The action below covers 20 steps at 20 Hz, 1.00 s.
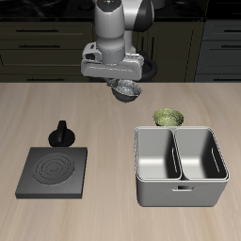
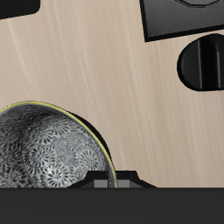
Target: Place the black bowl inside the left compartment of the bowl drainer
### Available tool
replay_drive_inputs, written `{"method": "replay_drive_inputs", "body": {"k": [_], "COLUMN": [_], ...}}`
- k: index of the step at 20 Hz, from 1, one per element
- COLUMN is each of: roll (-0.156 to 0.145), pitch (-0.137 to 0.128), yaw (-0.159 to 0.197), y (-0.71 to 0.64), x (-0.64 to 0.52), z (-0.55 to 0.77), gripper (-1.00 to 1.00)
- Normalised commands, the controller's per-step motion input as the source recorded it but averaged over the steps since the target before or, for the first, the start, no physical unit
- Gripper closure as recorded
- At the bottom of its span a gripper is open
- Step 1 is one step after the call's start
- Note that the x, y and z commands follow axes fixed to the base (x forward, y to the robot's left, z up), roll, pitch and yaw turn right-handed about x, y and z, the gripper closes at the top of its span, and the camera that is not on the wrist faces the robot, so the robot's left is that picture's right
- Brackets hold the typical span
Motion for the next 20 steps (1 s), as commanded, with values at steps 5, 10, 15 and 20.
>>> {"method": "replay_drive_inputs", "body": {"k": [5, 10, 15, 20], "roll": [0.015, -0.021, -0.014, 0.007], "pitch": [-0.040, 0.003, -0.031, -0.001], "yaw": [-0.007, -0.001, 0.037, 0.029], "y": [0.04, 0.00, -0.01, 0.01], "x": [-0.06, -0.15, -0.14, 0.02], "z": [0.34, 0.19, 0.21, 0.10], "gripper": [1.00, 1.00, 1.00, 1.00]}}
